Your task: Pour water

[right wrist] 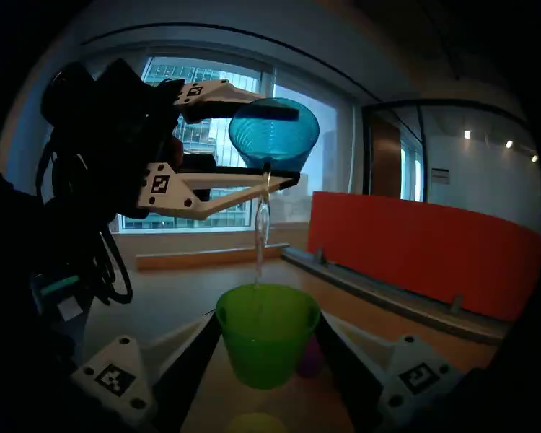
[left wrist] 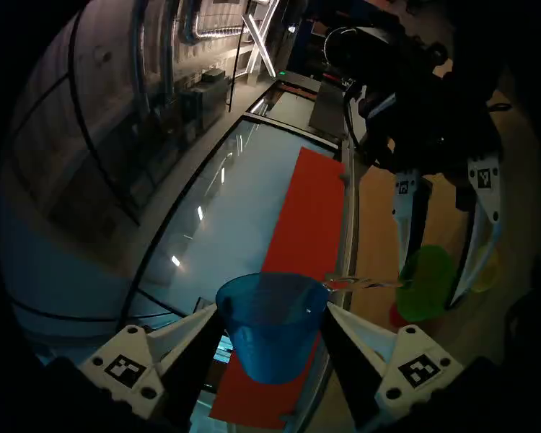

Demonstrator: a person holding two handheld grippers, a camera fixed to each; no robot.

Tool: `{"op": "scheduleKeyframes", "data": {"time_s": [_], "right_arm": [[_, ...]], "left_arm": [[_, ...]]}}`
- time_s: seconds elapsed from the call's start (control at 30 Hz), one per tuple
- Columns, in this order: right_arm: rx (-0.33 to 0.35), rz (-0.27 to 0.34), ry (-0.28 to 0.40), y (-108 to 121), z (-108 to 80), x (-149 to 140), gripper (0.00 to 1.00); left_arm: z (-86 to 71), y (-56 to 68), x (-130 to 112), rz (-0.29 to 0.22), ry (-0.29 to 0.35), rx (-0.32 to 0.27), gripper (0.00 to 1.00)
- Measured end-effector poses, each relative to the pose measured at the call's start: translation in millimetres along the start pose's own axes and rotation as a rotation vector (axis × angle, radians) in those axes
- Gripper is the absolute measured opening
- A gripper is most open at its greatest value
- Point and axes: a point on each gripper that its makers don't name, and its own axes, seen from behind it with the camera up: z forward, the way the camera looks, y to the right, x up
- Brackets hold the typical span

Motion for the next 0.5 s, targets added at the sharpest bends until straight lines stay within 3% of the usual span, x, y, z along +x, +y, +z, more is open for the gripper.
{"op": "scheduleKeyframes", "data": {"time_s": [0.5], "right_arm": [[-0.002,-0.002,0.004,-1.4,-1.2,2.0,0.91]], "left_arm": [[-1.4,-6.4,5.2,0.06,0.003,0.004,0.85]]}}
